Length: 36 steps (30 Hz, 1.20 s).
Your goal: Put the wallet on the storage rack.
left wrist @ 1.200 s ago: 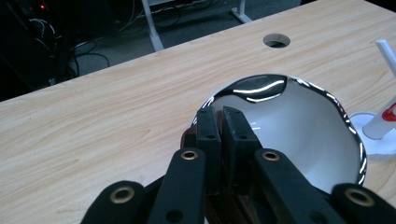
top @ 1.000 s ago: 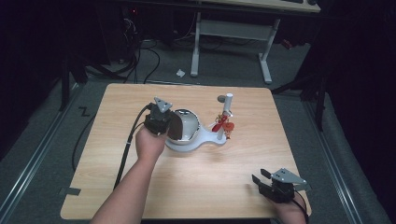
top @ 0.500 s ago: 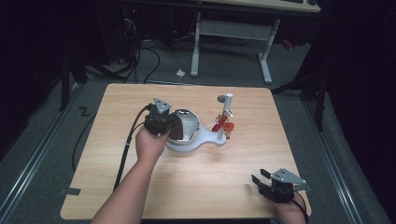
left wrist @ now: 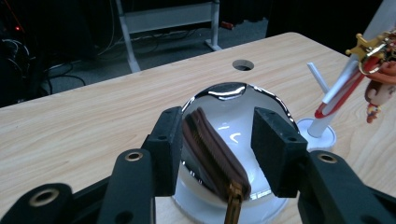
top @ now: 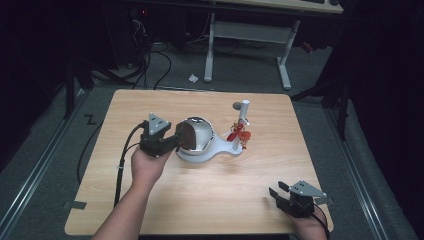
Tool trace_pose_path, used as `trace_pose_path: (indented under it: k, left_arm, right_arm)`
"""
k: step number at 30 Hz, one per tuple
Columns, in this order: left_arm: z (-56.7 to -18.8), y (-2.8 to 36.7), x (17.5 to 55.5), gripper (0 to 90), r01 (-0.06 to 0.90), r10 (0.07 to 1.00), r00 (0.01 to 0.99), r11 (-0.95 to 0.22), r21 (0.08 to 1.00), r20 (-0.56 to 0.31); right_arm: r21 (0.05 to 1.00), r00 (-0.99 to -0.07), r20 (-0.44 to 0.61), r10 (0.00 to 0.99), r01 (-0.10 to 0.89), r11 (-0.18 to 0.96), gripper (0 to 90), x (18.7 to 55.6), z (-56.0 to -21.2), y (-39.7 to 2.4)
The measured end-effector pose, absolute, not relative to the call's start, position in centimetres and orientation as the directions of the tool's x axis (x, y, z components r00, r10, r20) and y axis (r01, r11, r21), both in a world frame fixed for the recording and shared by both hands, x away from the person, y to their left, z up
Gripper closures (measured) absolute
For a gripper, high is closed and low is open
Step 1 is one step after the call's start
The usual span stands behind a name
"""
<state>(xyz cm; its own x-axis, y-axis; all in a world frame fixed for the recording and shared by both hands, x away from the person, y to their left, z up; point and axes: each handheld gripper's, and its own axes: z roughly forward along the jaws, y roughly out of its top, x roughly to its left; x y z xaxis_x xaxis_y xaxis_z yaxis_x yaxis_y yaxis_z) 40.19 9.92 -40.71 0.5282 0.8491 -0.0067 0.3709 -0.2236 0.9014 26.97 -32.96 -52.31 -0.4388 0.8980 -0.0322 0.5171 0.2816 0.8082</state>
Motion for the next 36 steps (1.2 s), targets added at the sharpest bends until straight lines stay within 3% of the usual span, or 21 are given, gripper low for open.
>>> trace_pose_path:
  k: [12, 20, 25, 36]
  left_arm:
    - [-44.3, 14.1, 35.8, 49.5, 0.392, 0.838, 0.543, -0.203, 0.897, -0.048]
    - [-49.5, 17.4, 32.8, 47.1, 0.479, 0.849, 0.523, -0.214, 0.851, -0.080]
    - [-52.5, 19.2, 30.8, 44.6, 0.491, 0.860, 0.509, -0.260, 0.831, -0.032]
    - [-52.6, 19.7, 30.6, 40.8, 0.513, 0.839, 0.541, -0.266, 0.816, -0.066]
  right_arm:
    - [0.803, -0.441, -0.031, 0.897, 0.523, 0.285, 53.4, 27.0, -52.5, -32.9]
    - [0.800, -0.438, -0.033, 0.898, 0.527, 0.286, 53.4, 27.0, -52.7, -32.8]
    - [0.793, -0.438, -0.041, 0.898, 0.533, 0.296, 53.2, 27.1, -52.9, -32.8]
    - [0.778, -0.391, -0.038, 0.920, 0.566, 0.272, 52.8, 27.4, -53.1, -32.5]
